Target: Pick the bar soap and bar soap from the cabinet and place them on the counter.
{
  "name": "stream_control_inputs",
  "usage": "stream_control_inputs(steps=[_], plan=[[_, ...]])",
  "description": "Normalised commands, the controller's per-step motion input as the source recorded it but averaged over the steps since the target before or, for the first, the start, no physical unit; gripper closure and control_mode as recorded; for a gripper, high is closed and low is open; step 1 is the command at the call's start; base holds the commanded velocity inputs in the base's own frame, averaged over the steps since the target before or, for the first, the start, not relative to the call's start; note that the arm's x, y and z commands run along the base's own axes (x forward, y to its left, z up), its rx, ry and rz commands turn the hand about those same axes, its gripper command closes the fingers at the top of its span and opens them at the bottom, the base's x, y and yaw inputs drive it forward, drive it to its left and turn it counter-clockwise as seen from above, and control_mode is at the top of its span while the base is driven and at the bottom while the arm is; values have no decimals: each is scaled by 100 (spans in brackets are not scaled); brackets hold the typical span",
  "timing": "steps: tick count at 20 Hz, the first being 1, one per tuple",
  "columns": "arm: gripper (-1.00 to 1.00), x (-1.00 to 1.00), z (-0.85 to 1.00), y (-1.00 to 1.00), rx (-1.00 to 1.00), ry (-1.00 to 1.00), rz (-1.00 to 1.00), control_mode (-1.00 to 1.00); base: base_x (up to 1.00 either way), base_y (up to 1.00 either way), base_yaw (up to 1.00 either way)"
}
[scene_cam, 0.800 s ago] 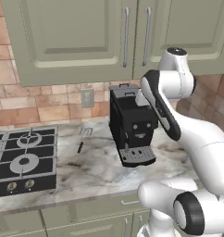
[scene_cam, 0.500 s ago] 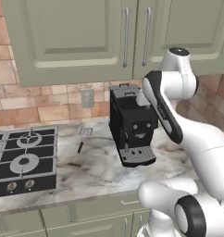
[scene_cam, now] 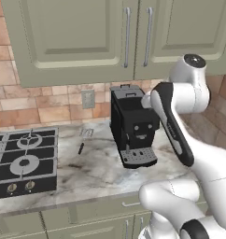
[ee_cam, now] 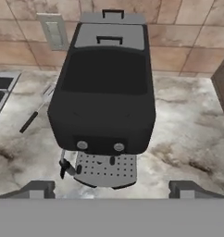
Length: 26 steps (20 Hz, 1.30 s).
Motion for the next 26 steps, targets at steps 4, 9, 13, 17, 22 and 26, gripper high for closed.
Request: stream_control_inputs(steps=[4,9,13,17,22,26], plan=[[-100,-19,11,-3,5,-16,0,-100,0,0,0],[-100,-31,12,-4,6,-18,0,-100,0,0,0],[-100,-35,16,-1,6,-22,0,-100,0,0,0],[-100,-32,16,0,5,-19,-1,-100,0,0,0],[-100,-24,21,0,2,-16,-2,-100,0,0,0],[-100,-31,23,0,1,-18,-2,-100,0,0,0]])
